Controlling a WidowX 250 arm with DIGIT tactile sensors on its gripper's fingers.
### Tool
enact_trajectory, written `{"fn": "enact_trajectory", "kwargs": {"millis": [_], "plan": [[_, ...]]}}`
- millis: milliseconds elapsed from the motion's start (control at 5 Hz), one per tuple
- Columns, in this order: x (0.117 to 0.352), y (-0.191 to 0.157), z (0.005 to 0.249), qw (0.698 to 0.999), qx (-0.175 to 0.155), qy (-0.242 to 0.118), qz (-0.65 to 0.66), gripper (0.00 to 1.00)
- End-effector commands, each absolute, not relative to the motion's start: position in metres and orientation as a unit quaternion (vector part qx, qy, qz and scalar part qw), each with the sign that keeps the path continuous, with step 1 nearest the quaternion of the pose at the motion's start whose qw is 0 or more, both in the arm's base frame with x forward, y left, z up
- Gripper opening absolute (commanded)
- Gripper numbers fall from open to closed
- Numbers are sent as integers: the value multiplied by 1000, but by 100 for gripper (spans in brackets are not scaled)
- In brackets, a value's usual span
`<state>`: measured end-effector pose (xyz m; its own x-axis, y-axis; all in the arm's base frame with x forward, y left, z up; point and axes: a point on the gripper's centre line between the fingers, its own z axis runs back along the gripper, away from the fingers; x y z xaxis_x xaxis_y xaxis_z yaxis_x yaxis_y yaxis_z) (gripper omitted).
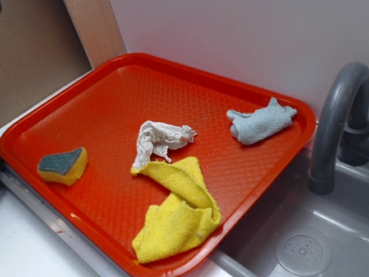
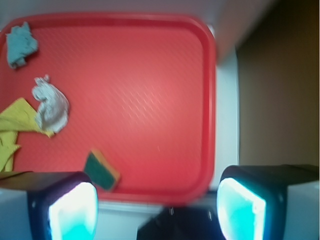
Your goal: Grab the blue cloth.
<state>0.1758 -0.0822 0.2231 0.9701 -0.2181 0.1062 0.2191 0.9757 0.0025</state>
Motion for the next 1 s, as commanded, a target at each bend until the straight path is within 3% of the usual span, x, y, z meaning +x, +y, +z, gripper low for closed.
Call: {"fn": "enact_trajectory", "kwargs": {"millis": [0,200,400,600,800], "plan": [[217,-180,229,956,-26,-96,-277,100],[239,-221,225,943,-19,-124,-308,100],[259,-245,210,939,-33,-120,-320,100],[270,-276,176,927,-24,-154,-342,100],[275,-304,142,907,-59,-170,-381,100]]}}
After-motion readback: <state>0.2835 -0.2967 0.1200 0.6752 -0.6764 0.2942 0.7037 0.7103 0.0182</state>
